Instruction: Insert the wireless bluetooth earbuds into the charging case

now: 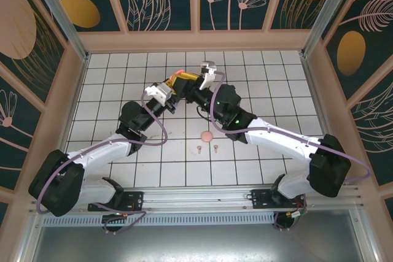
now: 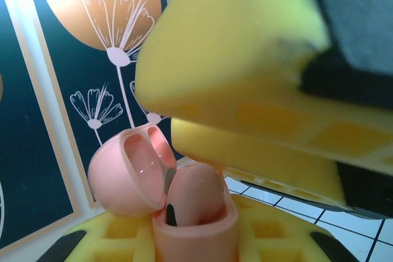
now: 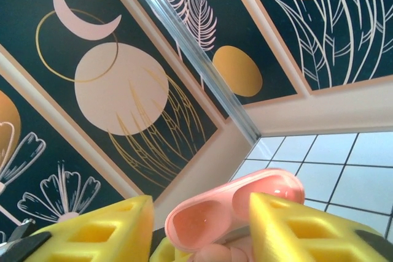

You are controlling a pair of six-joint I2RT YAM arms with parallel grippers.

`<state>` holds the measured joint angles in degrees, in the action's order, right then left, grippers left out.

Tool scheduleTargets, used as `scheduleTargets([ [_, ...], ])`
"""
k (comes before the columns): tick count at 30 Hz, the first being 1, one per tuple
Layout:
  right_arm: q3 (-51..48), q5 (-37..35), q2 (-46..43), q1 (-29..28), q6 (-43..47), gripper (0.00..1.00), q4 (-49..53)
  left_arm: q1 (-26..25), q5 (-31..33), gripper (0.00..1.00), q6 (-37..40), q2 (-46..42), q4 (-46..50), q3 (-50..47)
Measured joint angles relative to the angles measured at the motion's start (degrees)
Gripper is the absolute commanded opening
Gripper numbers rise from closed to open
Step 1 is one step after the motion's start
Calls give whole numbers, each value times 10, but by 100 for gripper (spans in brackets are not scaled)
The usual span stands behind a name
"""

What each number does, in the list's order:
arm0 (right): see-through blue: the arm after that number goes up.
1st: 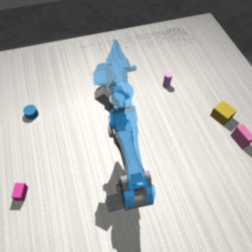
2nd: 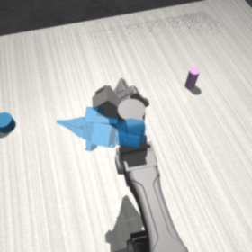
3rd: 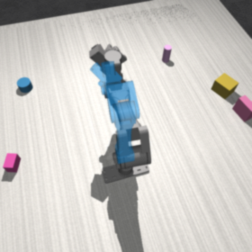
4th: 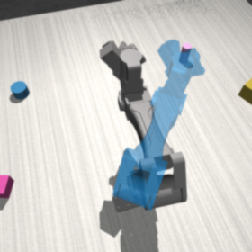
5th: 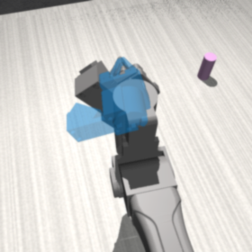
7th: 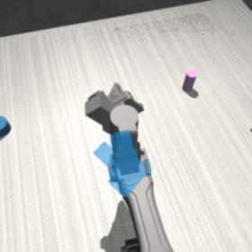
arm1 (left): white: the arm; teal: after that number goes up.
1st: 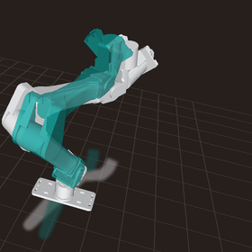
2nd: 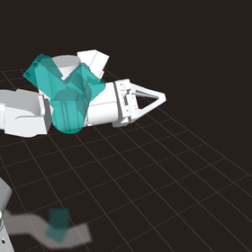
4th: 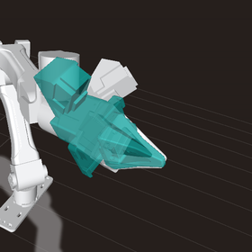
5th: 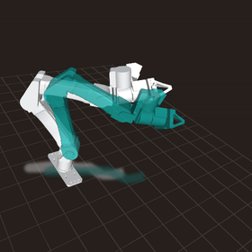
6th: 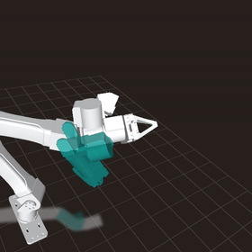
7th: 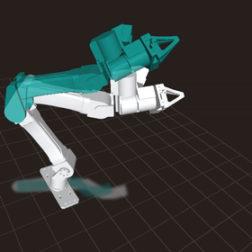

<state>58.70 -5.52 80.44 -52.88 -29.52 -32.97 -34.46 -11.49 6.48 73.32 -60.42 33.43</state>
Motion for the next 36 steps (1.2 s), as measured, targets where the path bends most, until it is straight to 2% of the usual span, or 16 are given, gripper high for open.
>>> scheduleTargets([
  [4,17,19,-2,21,-12,65,33,-1,-1,0,-7,-5,-11,0],
  [8,18,28,-34,37,-22,69,80,-1,0,0,-17,-15,-38,-6],
  [16,21,36,-171,74,-45,70,174,-1,2,0,-37,-41,-54,-38],
  [20,34,39,-185,125,-56,69,267,-1,2,0,-42,-64,-48,-58],
  [24,53,39,-132,171,-51,68,381,-1,2,0,-49,-90,-29,-75],
  [29,92,36,19,191,-23,63,518,-1,8,0,-59,-119,-10,-109],
  [36,121,37,181,191,53,55,598,-1,17,0,-68,-130,12,-124],
])
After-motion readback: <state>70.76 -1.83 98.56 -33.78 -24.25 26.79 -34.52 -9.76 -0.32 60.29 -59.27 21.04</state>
